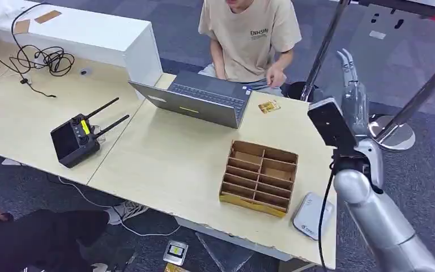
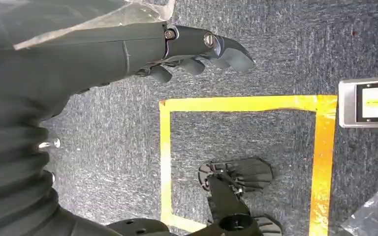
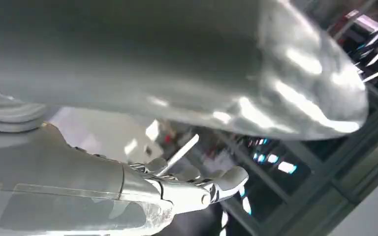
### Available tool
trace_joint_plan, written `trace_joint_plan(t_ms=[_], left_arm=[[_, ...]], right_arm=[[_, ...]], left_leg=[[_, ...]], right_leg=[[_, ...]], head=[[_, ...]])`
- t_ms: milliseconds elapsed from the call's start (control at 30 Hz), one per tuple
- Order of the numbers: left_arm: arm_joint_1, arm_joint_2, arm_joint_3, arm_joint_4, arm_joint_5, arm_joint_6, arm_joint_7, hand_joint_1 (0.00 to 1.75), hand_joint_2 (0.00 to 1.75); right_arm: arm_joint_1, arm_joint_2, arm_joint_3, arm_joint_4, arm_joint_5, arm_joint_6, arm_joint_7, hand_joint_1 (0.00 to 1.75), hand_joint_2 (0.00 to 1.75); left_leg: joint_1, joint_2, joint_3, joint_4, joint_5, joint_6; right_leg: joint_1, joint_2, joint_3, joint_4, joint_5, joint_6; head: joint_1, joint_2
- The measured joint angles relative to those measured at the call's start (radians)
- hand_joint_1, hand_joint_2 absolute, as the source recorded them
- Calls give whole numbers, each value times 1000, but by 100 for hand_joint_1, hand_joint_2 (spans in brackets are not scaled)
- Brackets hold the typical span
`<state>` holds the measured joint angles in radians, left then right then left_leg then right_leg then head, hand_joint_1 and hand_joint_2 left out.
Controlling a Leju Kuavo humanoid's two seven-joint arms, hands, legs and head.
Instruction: Pass the card to the sensor for recognition and then transmit it.
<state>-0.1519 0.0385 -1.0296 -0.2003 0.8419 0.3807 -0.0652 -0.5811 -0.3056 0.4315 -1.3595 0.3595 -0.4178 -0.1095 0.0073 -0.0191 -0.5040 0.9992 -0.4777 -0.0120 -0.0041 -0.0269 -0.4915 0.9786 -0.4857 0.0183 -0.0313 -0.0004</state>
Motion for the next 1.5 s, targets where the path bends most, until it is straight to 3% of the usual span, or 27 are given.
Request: trace_joint_plan(t_ms=[33,300,500,1033,1500], left_arm=[[2,2,1,0,3,2,0,0,175],[19,7,7,0,17,11,-16,0,175],[25,10,8,0,23,18,-11,0,175],[25,10,18,0,27,26,23,0,175],[25,10,27,0,29,26,24,0,175]], right_arm=[[29,0,-10,-35,-22,7,-8,0,175],[213,11,-51,-277,-91,20,-46,0,175],[305,36,-55,-382,-92,10,-52,0,175],[410,87,-49,-404,-189,5,-68,0,175],[409,44,-5,-324,203,9,163,0,175]], left_leg=[[0,0,0,0,0,0],[0,0,0,0,0,0],[0,0,0,0,0,0],[0,1,0,0,0,0],[0,1,-1,0,0,0]], right_leg=[[0,0,0,0,0,0],[0,0,0,0,0,0],[0,0,0,0,0,0],[0,0,0,0,0,0],[0,0,0,0,0,0]], head=[[0,0],[0,0],[0,0],[0,0],[0,0]])
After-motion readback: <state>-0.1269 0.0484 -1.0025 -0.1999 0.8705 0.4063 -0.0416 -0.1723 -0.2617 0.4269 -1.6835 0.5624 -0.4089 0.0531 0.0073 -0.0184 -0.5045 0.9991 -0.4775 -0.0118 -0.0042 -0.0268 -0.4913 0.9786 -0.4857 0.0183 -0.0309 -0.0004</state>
